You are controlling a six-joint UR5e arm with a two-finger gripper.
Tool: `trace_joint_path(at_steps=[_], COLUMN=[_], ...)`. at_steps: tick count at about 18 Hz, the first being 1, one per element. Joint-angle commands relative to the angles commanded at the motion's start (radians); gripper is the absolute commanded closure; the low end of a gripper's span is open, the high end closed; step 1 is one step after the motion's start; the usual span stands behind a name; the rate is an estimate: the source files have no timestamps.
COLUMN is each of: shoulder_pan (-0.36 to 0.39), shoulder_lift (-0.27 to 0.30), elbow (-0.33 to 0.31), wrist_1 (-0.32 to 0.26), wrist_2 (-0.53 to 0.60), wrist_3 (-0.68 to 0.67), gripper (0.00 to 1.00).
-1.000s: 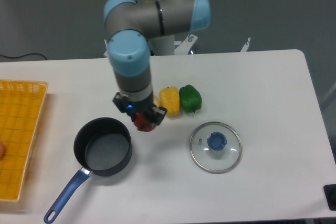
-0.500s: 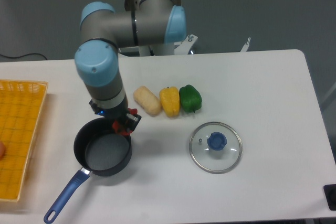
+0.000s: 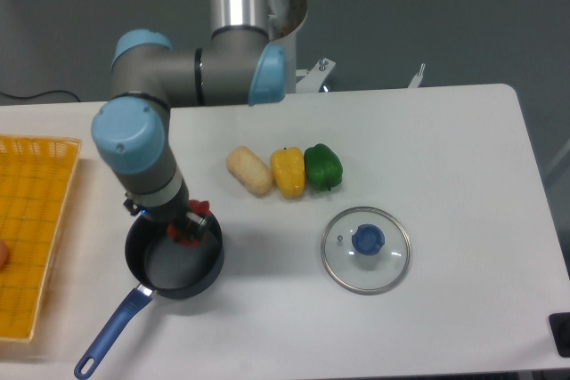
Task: Place the red pepper in the pot
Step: 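Carry the red pepper over the dark blue saucepan, then lower the red pepper into the saucepan and open the gripper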
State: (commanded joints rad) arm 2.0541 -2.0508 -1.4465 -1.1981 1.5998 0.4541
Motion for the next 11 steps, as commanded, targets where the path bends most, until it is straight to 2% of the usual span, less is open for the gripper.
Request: trace_joint_path(at_steps=[11], shoulder_pan=[-0.012], shoulder_lift=[-0.031], elbow=[-0.008], wrist_1=[0.020], wrist_2=[0.011], wrist_3=[-0.026], gripper=[0.62])
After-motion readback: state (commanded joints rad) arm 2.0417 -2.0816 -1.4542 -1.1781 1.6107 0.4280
